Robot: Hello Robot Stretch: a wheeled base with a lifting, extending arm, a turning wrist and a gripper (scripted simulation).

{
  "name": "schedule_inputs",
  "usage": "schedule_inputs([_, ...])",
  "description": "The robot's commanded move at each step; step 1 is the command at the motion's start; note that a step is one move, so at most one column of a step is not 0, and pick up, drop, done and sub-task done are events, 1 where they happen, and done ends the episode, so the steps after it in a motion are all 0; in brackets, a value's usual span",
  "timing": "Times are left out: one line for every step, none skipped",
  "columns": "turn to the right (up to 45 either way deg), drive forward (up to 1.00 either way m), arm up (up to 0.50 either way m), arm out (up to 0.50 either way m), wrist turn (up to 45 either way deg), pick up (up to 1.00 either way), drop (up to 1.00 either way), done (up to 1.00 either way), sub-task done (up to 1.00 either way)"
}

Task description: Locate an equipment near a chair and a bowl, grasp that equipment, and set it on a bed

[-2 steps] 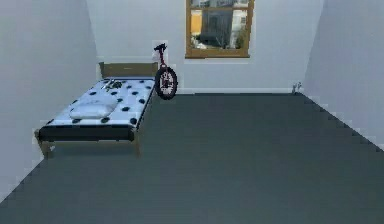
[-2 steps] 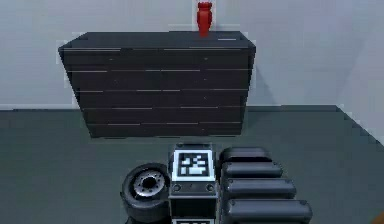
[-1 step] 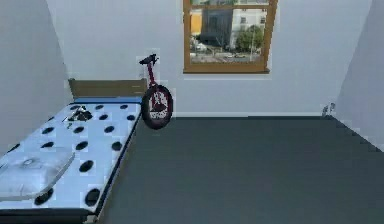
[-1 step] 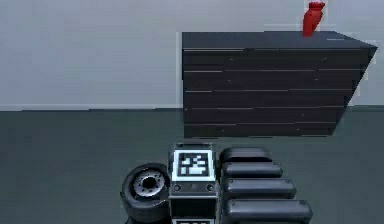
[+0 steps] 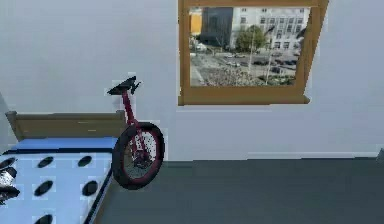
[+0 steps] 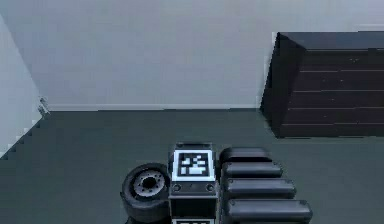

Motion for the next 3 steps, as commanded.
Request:
schedule_inputs([0.0, 0.70, 0.00, 0.00, 0.0, 0.00, 0.00, 0.00, 0.00])
schedule_inputs([45.0, 0.00, 0.00, 0.00, 0.0, 0.00, 0.00, 0.00, 0.00])
schedule_inputs([45.0, 0.00, 0.00, 0.00, 0.0, 0.00, 0.00, 0.00, 0.00])
